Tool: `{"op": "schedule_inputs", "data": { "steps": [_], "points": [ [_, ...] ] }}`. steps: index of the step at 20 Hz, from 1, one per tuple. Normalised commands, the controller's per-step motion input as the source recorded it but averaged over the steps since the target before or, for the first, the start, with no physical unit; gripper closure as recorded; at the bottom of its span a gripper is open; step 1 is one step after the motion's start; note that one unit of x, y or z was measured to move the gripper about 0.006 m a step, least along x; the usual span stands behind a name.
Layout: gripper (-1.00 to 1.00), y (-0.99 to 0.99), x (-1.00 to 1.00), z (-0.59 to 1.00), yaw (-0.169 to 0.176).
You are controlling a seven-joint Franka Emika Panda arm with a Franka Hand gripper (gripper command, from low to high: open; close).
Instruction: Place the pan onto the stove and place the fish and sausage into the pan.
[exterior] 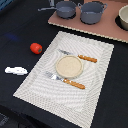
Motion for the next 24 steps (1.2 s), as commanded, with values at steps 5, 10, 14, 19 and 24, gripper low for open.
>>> {"op": "schedule_inputs", "data": {
  "steps": [5, 10, 14, 19, 24],
  "points": [
    [-1.0, -0.92, 0.0, 0.09, 0.0],
    [-1.0, -0.9, 0.01, 0.02, 0.0],
    [-1.0, -0.87, 0.01, 0.0, 0.0],
    [-1.0, -0.79, 0.0, 0.0, 0.0],
    [-1.0, -0.83, 0.0, 0.0, 0.002]
  ]
}}
